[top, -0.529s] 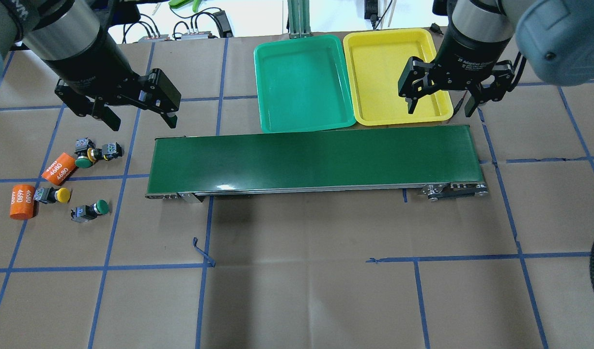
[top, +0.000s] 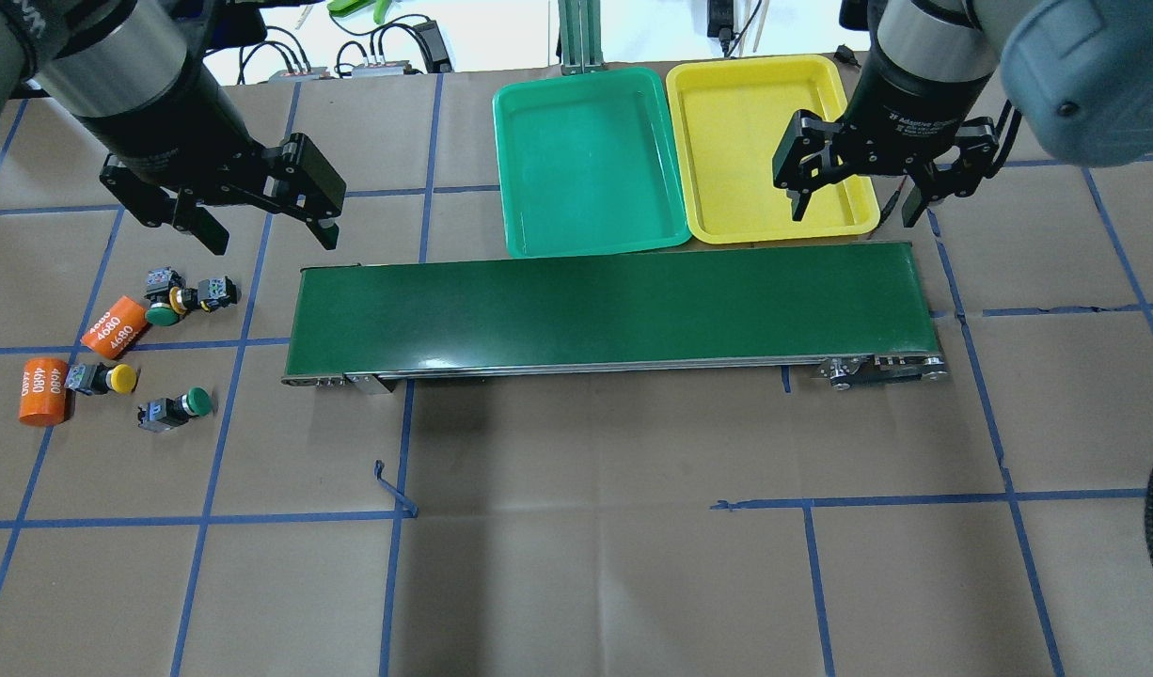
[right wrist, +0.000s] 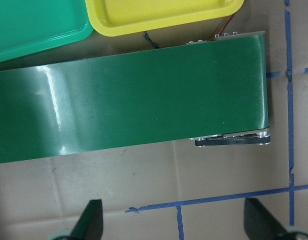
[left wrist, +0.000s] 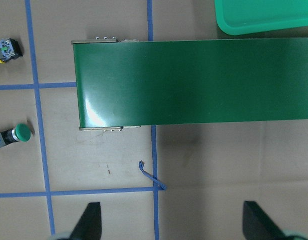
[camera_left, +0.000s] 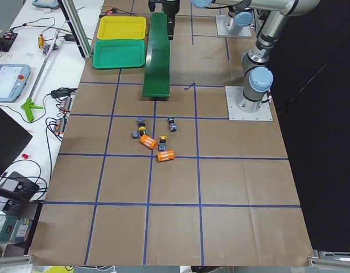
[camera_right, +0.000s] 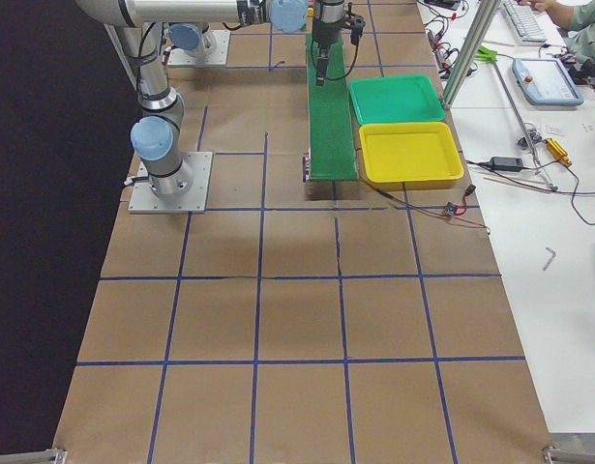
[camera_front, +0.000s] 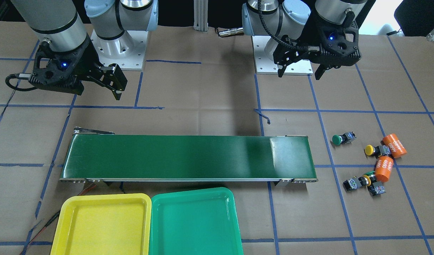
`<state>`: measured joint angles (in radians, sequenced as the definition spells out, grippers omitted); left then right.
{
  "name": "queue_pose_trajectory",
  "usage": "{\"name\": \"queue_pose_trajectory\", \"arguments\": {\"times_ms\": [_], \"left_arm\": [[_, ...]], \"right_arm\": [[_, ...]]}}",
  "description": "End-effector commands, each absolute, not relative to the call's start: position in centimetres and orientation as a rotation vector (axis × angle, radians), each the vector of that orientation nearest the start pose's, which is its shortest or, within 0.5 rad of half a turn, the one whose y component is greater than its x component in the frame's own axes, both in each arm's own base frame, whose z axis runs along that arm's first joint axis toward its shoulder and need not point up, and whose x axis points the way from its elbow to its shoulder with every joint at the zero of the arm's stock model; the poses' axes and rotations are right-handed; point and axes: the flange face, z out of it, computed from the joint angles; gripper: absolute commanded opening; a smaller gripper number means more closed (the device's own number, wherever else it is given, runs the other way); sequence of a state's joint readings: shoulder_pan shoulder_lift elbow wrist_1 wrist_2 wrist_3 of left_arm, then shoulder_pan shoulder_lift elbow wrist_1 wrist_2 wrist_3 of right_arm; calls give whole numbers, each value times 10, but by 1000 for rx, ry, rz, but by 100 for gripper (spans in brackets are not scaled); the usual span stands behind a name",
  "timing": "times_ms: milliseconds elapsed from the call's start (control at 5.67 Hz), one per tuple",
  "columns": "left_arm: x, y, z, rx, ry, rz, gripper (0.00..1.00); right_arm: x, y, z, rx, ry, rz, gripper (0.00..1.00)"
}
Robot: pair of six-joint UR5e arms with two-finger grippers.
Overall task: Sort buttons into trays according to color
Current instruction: 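Move the left gripper down toward the cluster of buttons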
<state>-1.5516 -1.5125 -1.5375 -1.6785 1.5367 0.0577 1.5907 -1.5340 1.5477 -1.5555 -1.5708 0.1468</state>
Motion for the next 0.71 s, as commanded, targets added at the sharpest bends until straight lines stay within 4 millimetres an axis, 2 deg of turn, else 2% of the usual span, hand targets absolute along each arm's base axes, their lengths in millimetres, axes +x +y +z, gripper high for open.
{"name": "queue_pose_trajectory", "arguments": {"times_ms": [0,176,353,529], "left_arm": [[-111,-465,523,164,3167,29,99],[-87,-464,525,278,3158,45,99],[-52,-459,519,373,3155,79,99],[-8,-461,517,516,3146,80,99]], "right_arm": [[143,-502,479,200,3137,46,100],[143,-502,479,198,3137,46,100],[143,-502,479,198,3137,46,100],[143,-502,479,198,3137,46,100]]}}
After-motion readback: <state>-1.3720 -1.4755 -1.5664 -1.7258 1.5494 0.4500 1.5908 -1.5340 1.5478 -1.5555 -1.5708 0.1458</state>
